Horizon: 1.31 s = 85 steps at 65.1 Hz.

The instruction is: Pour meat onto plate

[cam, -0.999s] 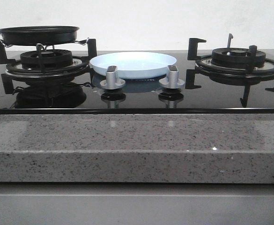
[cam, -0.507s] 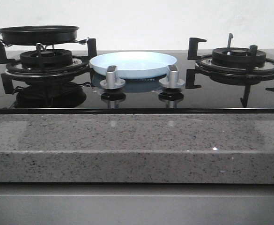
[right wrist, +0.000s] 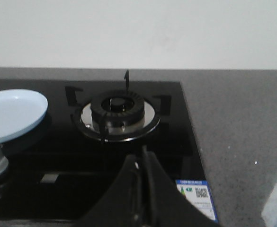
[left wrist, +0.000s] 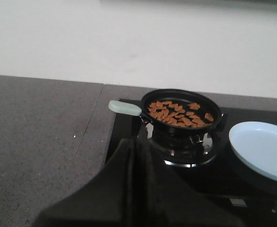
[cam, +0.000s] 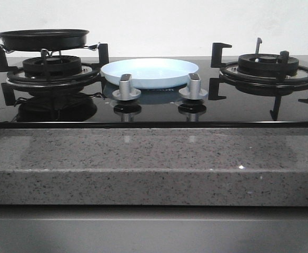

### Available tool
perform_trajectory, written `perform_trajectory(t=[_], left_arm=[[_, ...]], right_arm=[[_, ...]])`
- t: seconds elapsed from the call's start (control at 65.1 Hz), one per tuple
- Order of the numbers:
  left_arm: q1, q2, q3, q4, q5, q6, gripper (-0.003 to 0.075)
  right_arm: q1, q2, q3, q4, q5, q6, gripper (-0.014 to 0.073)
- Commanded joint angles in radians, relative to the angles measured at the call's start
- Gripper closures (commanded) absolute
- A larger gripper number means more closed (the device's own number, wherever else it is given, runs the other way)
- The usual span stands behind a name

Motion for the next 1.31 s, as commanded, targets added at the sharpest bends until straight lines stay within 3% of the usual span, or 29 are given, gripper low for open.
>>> perform_trajectory(t=[0.0, 0.369, 0.461, 0.538, 0.676, 0.768, 1.107, 1.291], left_arm=[[-0.002, 0.061, -0.036, -0.001, -0.050, 0.006, 0.0741], [-0.002, 0.223, -0.024, -0.003, -0.028, 0.006, 0.0740], [-0.002, 0.245, -0.017, -0.003, -0.049, 0.006, 0.0713], [-0.002, 0.259, -0.018, -0.003, -0.065, 0.006, 0.0605], [-0.002, 0.272, -0.018, -0.003, -0.093, 0.006, 0.0307], [-0.002, 0.272, -0.018, -0.003, -0.096, 0.006, 0.0195], [-0.002, 0.272, -0.018, -0.005, -0.093, 0.006, 0.0188], [-0.002, 0.272, -0.018, -0.005, -0.093, 0.006, 0.0189]], right_arm=[[-0.002, 0.060, -0.038, -0.021, -0.031, -0.004, 0.0664], [-0.002, 0.176, -0.037, -0.021, 0.036, -0.004, 0.0661], [-0.002, 0.191, -0.037, -0.021, 0.044, -0.004, 0.0602], [-0.002, 0.200, -0.037, -0.021, 0.049, -0.004, 0.0466], [-0.002, 0.204, -0.037, -0.021, 0.051, -0.004, 0.0200], [-0.002, 0.204, -0.037, -0.020, 0.051, -0.004, 0.0150], [-0.002, 0.204, -0.037, -0.019, 0.051, -0.004, 0.0151], [0.000, 0.220, -0.072, 0.044, 0.084, -0.004, 0.0151]])
